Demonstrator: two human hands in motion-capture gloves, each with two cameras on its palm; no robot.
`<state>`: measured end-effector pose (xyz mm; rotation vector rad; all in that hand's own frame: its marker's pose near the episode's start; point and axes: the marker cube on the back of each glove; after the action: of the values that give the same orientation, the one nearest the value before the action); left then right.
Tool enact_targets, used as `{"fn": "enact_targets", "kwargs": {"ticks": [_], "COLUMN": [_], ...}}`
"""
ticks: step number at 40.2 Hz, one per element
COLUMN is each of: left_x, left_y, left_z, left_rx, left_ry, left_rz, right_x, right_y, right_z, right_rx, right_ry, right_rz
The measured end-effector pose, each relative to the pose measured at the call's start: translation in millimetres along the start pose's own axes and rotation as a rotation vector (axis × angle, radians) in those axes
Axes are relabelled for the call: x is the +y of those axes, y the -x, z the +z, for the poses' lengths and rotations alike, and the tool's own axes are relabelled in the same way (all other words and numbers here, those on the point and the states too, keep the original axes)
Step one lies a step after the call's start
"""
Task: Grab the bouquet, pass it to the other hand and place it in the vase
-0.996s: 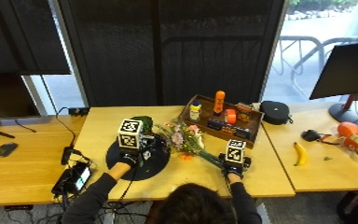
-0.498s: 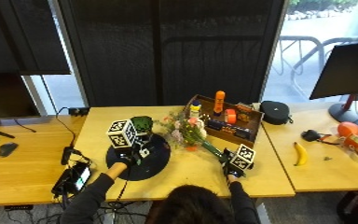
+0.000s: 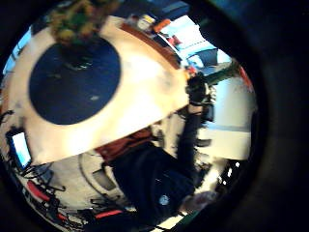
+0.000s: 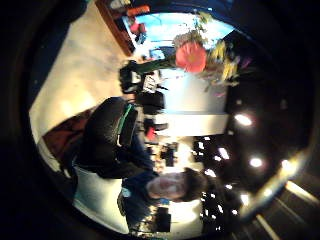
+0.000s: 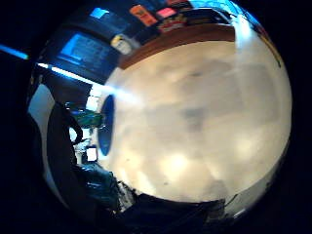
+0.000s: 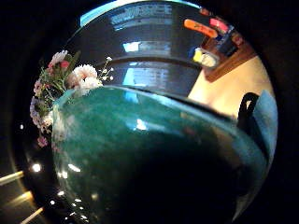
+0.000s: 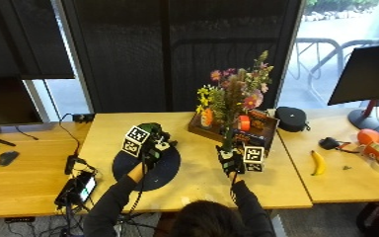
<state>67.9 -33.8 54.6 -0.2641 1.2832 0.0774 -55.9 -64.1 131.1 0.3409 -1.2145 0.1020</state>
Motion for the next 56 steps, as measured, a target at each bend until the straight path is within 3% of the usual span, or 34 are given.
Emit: {"fn": "enact_targets", "kwargs": {"ticks": [4, 14, 20, 30, 35, 42, 48, 53, 56], "left_x": [-12, -29, -28, -37, -44, -47, -56, -17, -12], "left_y": [-14, -59, -93, -112, -109, -110, -107, -159, -174], "left_z": [11, 30, 57, 103, 106, 106, 96, 84, 72], "left_rx": [0.120, 0.172, 0.123, 0.114, 0.160, 0.140, 0.096, 0.195, 0.215], "left_ry": [0.050, 0.071, -0.020, -0.182, -0.371, -0.518, -0.601, -0.553, -0.566], "left_rz": [0.000, 0.090, 0.168, 0.306, 0.374, 0.329, 0.349, 0.367, 0.373], "right_x": [7, 23, 36, 59, 65, 60, 72, 72, 70], "right_y": [28, 67, 84, 97, 93, 85, 90, 94, 103], "right_z": [9, 31, 53, 90, 103, 113, 112, 102, 90], "right_rx": [-0.141, -0.249, -0.251, -0.252, -0.205, -0.247, -0.245, -0.164, -0.117], "right_ry": [0.088, 0.207, 0.225, 0.246, 0.206, 0.196, 0.299, 0.346, 0.362], "right_rz": [-0.025, -0.121, -0.164, -0.212, -0.244, -0.387, -0.251, -0.306, -0.417]}}
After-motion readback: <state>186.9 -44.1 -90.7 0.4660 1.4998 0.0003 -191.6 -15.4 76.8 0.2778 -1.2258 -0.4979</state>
